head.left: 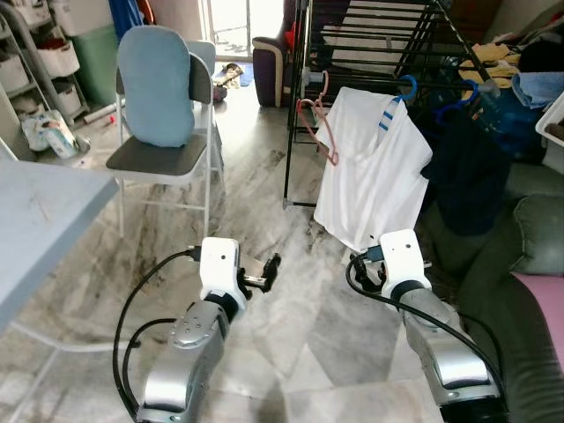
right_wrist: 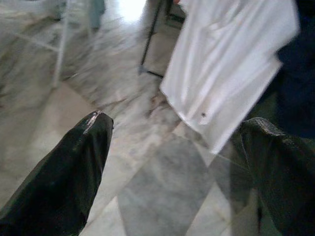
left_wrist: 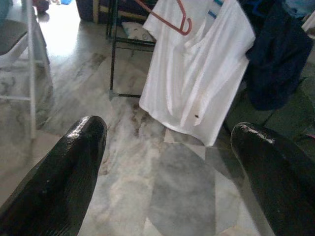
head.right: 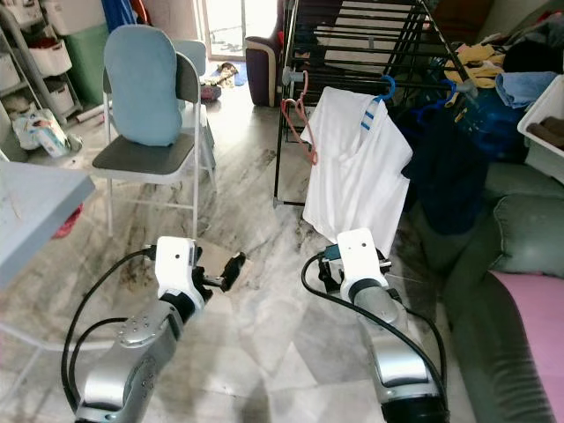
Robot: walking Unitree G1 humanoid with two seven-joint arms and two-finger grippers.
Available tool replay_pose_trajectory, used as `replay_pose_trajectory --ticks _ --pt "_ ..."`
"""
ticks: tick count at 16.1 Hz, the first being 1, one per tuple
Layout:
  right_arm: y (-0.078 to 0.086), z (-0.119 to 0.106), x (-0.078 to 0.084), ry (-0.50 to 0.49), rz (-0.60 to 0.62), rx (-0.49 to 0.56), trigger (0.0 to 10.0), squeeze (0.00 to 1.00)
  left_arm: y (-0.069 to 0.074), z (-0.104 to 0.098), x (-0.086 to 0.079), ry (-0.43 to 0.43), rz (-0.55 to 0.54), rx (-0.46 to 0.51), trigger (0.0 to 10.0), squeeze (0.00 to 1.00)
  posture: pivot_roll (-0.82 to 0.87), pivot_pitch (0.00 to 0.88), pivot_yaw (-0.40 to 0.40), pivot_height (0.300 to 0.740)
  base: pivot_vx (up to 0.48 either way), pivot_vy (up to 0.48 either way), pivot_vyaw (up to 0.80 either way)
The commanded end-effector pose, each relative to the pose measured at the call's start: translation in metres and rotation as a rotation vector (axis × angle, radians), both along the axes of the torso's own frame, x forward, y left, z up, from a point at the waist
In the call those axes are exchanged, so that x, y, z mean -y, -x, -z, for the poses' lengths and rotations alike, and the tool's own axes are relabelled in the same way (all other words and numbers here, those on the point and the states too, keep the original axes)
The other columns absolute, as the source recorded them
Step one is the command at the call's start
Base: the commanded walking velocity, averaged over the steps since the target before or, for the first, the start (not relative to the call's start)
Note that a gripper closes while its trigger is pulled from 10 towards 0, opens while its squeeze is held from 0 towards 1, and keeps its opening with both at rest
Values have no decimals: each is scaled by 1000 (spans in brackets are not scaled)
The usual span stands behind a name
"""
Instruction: Hang hanger
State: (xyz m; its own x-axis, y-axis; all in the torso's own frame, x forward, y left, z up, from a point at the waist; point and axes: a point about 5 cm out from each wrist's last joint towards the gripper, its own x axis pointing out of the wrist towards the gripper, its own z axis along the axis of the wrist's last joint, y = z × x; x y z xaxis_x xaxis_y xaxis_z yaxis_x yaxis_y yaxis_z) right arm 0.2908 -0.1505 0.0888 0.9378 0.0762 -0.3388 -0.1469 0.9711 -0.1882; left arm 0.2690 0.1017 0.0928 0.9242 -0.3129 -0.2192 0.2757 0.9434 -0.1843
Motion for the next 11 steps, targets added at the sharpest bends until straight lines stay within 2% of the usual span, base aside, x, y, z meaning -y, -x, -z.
replay_pose_trajectory --ticks 1,7,11 --pt "-2 -3 -3 -1 -15 10 10000 0 -2 -1 -1 1 -11 -2 10000 0 -97 0 -62 740 0 -281 0" --pt "-3 -2 -4 1 -17 10 10000 0 -2 -1 -1 -3 -11 -4 10000 0 -98 0 -61 740 0 -280 0" --pt "-4 -2 -4 0 -20 11 10000 0 -3 -2 -2 3 -30 1 10000 0 -97 0 -62 740 0 0 0"
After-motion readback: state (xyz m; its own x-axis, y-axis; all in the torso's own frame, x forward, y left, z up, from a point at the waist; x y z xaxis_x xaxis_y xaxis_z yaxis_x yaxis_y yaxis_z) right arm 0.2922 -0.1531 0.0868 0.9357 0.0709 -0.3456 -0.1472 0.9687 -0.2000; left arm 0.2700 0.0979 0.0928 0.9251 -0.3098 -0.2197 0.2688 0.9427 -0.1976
